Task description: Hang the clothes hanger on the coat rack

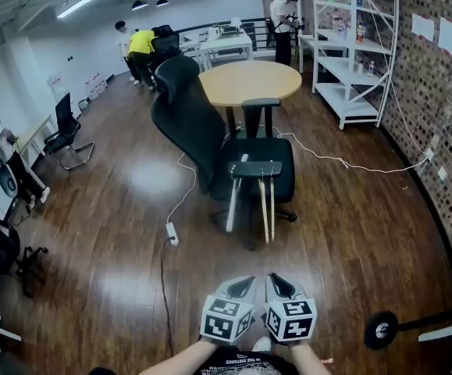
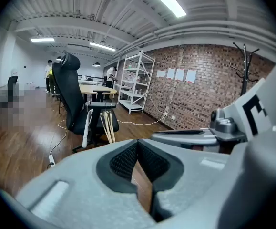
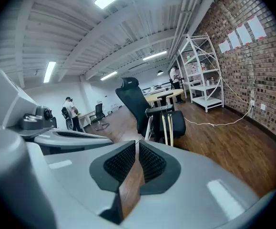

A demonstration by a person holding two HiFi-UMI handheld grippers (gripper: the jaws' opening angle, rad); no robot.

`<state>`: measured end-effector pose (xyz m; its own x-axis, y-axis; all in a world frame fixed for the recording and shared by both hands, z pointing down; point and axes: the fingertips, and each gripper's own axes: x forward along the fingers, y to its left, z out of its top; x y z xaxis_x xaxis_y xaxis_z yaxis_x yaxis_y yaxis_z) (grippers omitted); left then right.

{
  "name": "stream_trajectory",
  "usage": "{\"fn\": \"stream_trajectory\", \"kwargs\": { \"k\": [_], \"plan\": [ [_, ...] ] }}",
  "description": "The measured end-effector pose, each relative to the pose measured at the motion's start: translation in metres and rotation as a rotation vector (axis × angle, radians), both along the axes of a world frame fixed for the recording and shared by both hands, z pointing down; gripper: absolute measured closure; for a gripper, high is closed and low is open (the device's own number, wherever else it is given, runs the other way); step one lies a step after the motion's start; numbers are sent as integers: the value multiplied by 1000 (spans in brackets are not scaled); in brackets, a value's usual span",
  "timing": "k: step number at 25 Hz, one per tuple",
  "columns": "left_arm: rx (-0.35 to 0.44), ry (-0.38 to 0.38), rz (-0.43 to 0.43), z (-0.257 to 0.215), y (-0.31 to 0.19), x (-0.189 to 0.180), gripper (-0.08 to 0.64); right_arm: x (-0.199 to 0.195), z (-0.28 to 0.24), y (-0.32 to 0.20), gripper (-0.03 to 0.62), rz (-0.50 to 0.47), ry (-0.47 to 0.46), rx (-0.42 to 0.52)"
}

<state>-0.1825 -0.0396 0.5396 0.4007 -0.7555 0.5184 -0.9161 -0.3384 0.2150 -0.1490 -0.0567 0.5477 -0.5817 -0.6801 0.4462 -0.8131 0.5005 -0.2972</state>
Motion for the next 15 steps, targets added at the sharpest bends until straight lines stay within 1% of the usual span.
{"fn": "stream_trajectory", "kwargs": {
  "k": [7,12,15],
  "plan": [
    [-21,16,5,7,-40,13,557,12,4,-42,575,15,15,0],
    [-37,22,24,15,-81,15,557,10,13,-82,565,20,27,-8],
    [-42,35,37,23,-110,11,557,5,22,-109,561,31,45,-13]
  ]
}}
